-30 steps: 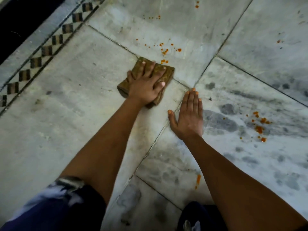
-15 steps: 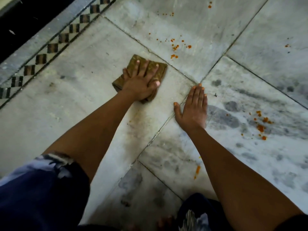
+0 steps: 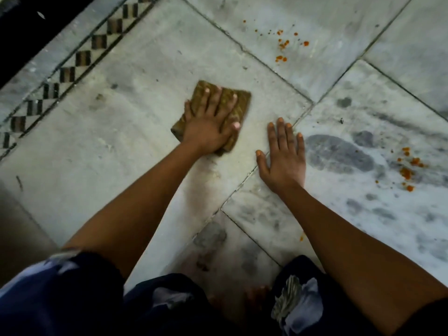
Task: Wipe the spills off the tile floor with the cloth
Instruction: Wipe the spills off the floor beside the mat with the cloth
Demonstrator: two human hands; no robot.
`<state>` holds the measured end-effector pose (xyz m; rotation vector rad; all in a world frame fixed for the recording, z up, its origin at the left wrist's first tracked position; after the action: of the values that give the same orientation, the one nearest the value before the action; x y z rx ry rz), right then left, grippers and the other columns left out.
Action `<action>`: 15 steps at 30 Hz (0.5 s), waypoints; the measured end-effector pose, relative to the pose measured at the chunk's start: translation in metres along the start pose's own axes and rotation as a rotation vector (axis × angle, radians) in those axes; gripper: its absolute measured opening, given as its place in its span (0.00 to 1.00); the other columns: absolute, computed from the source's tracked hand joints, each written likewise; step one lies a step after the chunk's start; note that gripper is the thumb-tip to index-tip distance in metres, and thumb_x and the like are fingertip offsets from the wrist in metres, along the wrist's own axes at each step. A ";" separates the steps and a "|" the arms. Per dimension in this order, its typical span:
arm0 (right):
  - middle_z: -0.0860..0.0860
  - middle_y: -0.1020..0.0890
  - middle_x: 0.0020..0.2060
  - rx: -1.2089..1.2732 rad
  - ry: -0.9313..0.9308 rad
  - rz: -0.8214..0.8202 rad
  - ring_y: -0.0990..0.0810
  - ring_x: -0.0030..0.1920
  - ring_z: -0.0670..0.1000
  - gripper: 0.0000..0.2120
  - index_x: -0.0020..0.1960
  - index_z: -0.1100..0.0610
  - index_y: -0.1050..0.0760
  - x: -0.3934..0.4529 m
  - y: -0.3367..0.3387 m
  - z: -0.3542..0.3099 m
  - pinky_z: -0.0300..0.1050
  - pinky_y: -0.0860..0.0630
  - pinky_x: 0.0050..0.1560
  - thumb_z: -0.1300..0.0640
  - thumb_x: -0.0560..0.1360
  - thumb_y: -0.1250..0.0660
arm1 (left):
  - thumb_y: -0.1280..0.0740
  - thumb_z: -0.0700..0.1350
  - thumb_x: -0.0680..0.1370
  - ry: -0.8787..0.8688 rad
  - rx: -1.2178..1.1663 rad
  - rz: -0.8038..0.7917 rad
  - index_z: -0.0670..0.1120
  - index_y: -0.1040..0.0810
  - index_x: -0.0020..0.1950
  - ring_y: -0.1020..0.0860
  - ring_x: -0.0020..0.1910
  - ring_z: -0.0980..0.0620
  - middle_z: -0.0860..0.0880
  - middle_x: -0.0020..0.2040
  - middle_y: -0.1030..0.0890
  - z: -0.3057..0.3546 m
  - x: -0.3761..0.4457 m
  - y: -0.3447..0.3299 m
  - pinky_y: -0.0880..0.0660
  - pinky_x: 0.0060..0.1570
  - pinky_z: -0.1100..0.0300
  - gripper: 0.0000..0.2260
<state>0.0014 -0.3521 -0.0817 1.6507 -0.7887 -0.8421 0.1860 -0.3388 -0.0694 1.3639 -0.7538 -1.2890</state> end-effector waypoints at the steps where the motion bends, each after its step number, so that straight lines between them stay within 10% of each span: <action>1: 0.55 0.51 0.76 0.010 -0.003 -0.001 0.53 0.76 0.54 0.32 0.76 0.56 0.53 0.000 0.000 0.000 0.53 0.59 0.74 0.42 0.76 0.56 | 0.54 0.66 0.75 -0.065 0.020 0.021 0.59 0.54 0.76 0.56 0.76 0.46 0.49 0.78 0.55 0.008 -0.018 -0.006 0.59 0.68 0.35 0.30; 15: 0.56 0.49 0.76 0.008 0.003 0.018 0.52 0.76 0.54 0.32 0.76 0.57 0.51 -0.002 0.001 -0.001 0.53 0.59 0.73 0.43 0.77 0.54 | 0.57 0.69 0.72 0.005 0.011 0.052 0.61 0.55 0.75 0.57 0.76 0.44 0.48 0.78 0.54 -0.010 -0.029 -0.005 0.59 0.68 0.35 0.32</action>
<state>0.0014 -0.3501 -0.0799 1.6493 -0.8047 -0.8240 0.1882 -0.3074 -0.0674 1.3469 -0.7893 -1.2418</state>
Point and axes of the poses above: each hand's wrist, its own x-axis towards the middle knuckle, its own y-axis out of the back of the hand, z = x × y, the point moved 6 cm from there along x, towards the middle knuckle
